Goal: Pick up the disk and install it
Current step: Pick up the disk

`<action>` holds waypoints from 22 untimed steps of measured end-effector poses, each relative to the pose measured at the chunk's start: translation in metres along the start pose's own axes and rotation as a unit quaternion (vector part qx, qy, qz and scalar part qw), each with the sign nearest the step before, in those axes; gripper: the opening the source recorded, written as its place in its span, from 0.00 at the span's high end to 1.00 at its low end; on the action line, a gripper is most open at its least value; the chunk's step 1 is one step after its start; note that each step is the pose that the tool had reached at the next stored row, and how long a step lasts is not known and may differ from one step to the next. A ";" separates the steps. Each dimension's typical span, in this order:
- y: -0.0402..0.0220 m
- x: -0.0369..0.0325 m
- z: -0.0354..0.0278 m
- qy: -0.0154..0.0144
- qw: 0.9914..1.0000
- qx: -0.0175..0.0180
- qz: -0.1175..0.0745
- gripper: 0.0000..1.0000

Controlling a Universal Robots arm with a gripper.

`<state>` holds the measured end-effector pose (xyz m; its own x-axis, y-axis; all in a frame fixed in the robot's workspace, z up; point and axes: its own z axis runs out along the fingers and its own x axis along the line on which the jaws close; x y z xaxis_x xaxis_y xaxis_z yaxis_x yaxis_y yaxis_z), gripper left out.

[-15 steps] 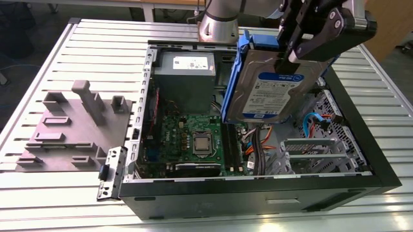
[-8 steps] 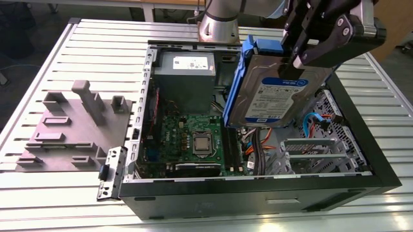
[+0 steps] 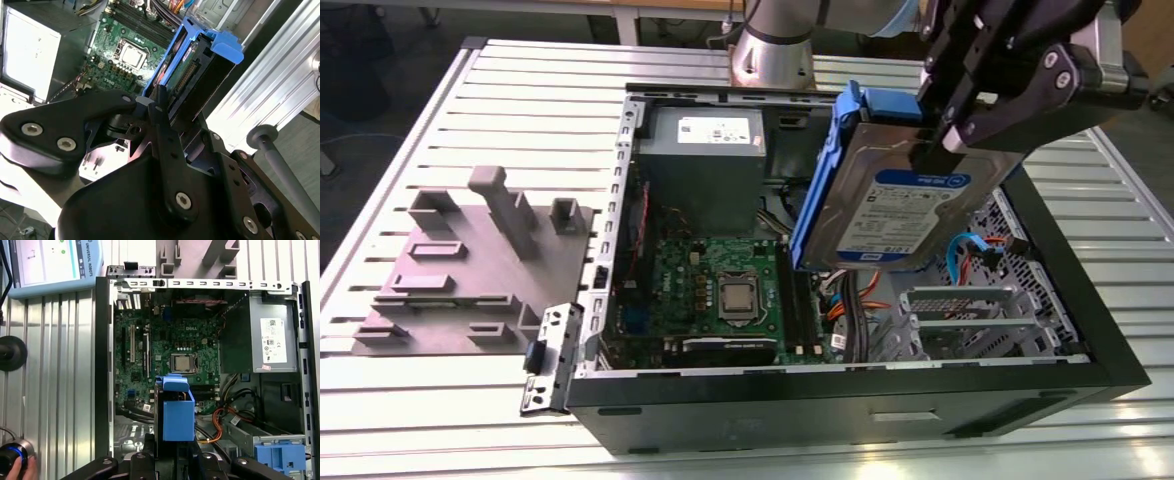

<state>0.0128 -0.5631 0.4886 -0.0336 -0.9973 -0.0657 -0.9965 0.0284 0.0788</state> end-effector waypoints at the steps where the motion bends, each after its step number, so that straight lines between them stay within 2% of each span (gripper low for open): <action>1: -0.0009 0.0007 0.0000 0.000 1.000 0.000 0.000 0.65; 13: -0.0156 0.0093 0.0006 0.000 1.000 -0.006 0.003 0.65; 22: -0.0294 0.0151 0.0011 0.000 1.000 -0.011 0.004 0.65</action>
<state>0.0415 -0.5790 0.4842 -0.0417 -0.9970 -0.0648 -0.9942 0.0350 0.1017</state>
